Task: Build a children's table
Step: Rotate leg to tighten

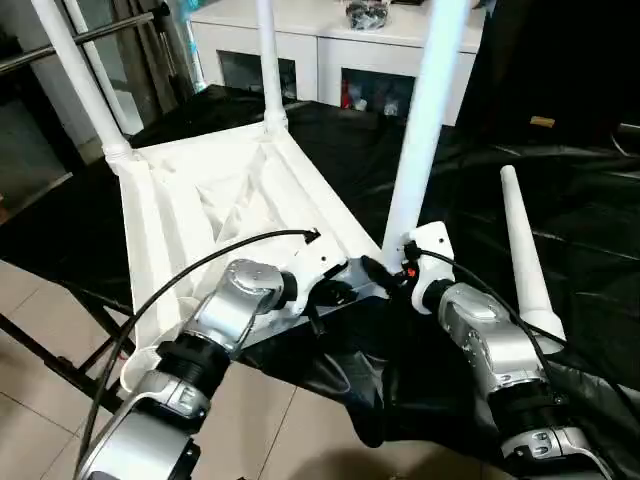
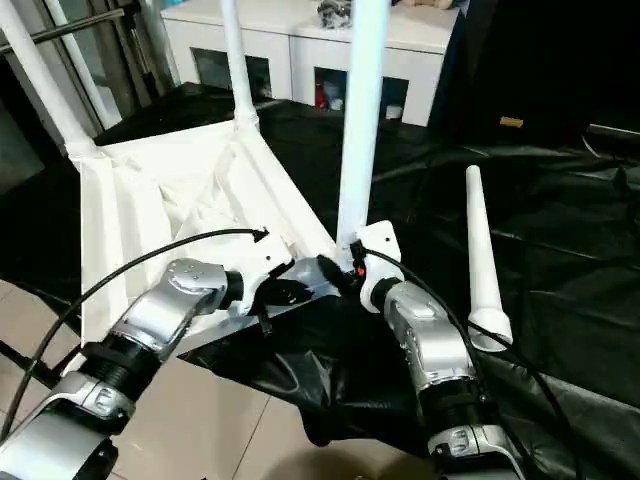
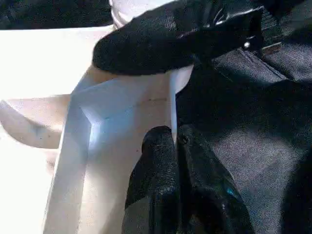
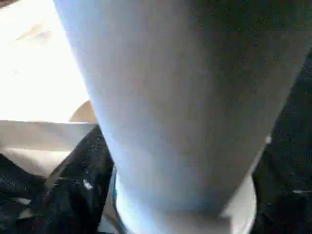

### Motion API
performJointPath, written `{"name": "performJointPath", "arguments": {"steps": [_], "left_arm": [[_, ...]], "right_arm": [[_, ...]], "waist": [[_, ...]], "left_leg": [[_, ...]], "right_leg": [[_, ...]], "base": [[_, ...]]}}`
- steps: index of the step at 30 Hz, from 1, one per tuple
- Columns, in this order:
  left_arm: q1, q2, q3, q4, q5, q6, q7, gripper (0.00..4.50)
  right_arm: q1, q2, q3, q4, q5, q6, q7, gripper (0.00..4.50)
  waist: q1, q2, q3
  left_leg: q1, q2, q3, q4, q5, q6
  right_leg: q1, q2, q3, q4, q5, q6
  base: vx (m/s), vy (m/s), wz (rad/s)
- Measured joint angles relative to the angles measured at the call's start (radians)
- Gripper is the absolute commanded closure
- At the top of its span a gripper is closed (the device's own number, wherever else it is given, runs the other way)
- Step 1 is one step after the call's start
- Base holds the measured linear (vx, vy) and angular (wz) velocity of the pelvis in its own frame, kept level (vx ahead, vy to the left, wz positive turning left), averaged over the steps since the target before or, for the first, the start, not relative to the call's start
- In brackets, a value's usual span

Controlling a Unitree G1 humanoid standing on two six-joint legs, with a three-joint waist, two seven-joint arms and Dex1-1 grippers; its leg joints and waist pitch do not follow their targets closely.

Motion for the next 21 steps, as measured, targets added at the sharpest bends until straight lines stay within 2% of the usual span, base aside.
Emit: {"name": "performJointPath", "arguments": {"steps": [3,8,12,18,19,21], "left_arm": [[0.022,0.031,-0.002,-0.035,-0.002,-0.018,-0.044,4.50],[0.062,0.102,-0.013,-0.092,-0.032,-0.053,-0.171,4.50],[0.076,0.138,-0.030,-0.116,-0.041,-0.089,-0.251,4.50],[0.081,0.179,-0.050,-0.129,-0.058,-0.117,-0.336,4.50],[0.083,0.182,-0.051,-0.133,-0.058,-0.119,-0.344,4.50],[0.084,0.188,-0.057,-0.136,-0.060,-0.124,-0.360,4.50]], "right_arm": [[0.016,-0.029,0.027,-0.017,0.004,-0.023,0.084,0.70],[0.069,-0.153,0.106,-0.104,0.026,-0.046,0.322,0.70],[0.088,-0.231,0.134,-0.145,0.047,-0.051,0.482,0.70],[0.097,-0.292,0.169,-0.170,0.079,-0.049,0.635,0.70],[0.098,-0.297,0.171,-0.174,0.086,-0.043,0.648,0.95],[0.099,-0.303,0.175,-0.177,0.094,-0.033,0.665,1.03]], "waist": [[0.002,0.000,0.000],[0.014,0.001,0.001],[0.024,0.000,0.001],[0.037,0.001,0.001],[0.038,0.001,0.001],[0.039,0.001,0.001]], "left_leg": [[-0.001,0.000,0.000,-0.001,0.000,0.000],[-0.003,0.000,0.001,-0.002,-0.001,0.002],[-0.003,0.000,0.001,-0.001,-0.002,0.004],[-0.003,0.001,0.002,-0.001,-0.002,0.003],[-0.003,0.001,0.002,-0.001,-0.002,0.003],[-0.003,0.001,0.002,-0.001,-0.002,0.003]], "right_leg": [[-0.001,0.000,0.000,0.000,-0.002,0.002],[-0.001,0.000,0.000,-0.003,-0.006,0.002],[-0.001,0.000,0.000,-0.003,-0.007,0.002],[-0.001,0.000,0.001,-0.002,-0.007,0.002],[-0.001,0.000,0.001,-0.002,-0.007,0.002],[-0.001,0.000,0.000,-0.002,-0.007,0.002]], "base": [[0.000,0.000,0.00],[0.000,0.000,0.00],[0.000,0.000,0.00],[0.000,0.000,0.00],[0.000,0.000,0.00],[0.000,0.000,0.00]]}}
